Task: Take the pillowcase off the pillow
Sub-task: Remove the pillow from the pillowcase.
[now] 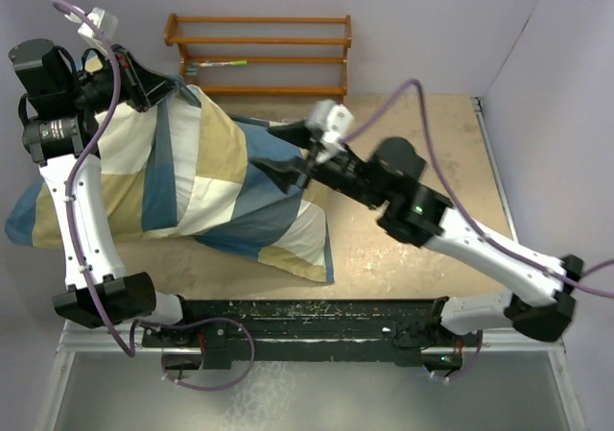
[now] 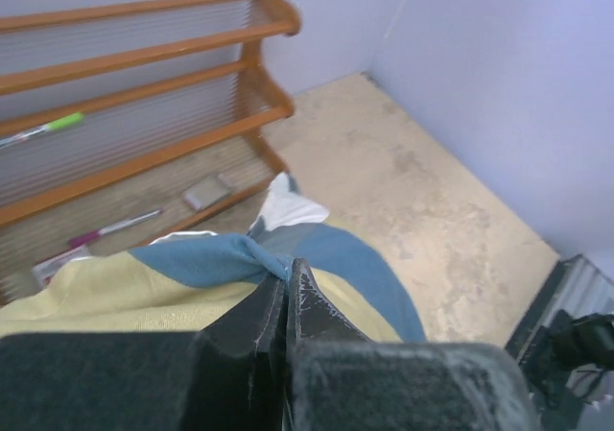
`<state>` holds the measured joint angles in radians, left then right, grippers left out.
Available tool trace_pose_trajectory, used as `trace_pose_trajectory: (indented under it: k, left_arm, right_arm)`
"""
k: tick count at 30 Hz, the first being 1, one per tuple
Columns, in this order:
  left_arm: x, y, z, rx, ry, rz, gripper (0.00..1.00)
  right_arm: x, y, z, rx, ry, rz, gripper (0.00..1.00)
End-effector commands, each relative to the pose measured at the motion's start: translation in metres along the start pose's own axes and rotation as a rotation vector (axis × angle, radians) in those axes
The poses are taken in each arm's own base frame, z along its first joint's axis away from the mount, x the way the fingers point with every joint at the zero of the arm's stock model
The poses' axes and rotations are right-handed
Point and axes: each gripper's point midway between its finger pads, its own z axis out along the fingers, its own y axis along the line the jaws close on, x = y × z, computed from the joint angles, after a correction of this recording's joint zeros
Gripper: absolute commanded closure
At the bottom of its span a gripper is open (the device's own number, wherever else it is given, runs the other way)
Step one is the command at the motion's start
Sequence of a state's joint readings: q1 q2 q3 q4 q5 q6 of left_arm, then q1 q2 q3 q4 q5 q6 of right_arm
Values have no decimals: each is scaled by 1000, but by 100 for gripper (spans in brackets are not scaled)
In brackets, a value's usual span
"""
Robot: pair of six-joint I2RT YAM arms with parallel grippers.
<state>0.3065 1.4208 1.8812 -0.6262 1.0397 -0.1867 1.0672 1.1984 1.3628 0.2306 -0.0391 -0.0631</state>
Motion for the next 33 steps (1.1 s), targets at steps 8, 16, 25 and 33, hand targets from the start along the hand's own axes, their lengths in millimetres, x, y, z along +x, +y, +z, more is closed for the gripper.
trace_pose_trajectory:
  k: [8, 16, 25, 33]
  left_arm:
    - [-32, -81, -10, 271, -81, 86, 100]
    - [-18, -111, 3, 381, -21, 118, 100]
    - [2, -125, 12, 449, 53, 99, 100]
    - [1, -145, 4, 512, 65, 87, 100]
  right_arm:
    - [40, 2, 121, -266, 112, -41, 28]
    - [86, -22, 163, -311, 176, -96, 27]
    - [129, -67, 172, -108, 233, -174, 0]
    - [231, -104, 171, 82, 416, -107, 7]
